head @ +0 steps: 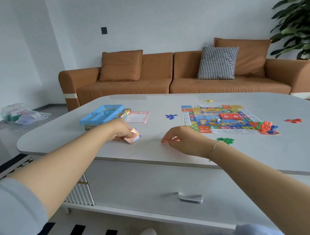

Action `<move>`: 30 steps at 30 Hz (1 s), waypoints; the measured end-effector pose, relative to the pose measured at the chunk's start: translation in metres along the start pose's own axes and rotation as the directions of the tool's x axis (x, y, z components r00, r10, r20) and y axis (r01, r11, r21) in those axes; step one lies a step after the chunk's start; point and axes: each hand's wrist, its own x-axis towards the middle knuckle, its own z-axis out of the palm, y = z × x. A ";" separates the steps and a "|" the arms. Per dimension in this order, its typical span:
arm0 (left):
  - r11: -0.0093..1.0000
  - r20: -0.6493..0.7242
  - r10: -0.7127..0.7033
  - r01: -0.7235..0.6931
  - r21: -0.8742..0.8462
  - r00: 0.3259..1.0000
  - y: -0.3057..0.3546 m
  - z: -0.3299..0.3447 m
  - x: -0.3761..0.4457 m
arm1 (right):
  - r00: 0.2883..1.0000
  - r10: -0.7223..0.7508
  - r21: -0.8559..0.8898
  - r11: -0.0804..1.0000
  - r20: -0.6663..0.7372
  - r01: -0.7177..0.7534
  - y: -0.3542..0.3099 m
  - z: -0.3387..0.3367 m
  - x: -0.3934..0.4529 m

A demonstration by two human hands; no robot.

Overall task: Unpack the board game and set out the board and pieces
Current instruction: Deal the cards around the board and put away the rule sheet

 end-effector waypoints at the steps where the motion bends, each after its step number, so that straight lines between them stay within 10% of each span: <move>1: 1.000 -0.001 0.029 -0.029 -0.008 1.000 0.000 0.000 -0.004 | 1.000 0.002 0.007 1.000 -0.002 -0.002 0.000 0.000 0.000; 11: 0.803 -0.056 -0.011 -0.025 -0.595 0.998 0.007 -0.035 -0.021 | 1.000 -0.003 -0.048 0.999 0.015 0.004 -0.004 0.008 0.034; 30: 0.370 0.220 0.094 0.171 -0.913 0.971 -0.019 -0.019 -0.036 | 0.955 -0.273 -0.153 0.945 0.115 0.289 -0.033 0.036 0.014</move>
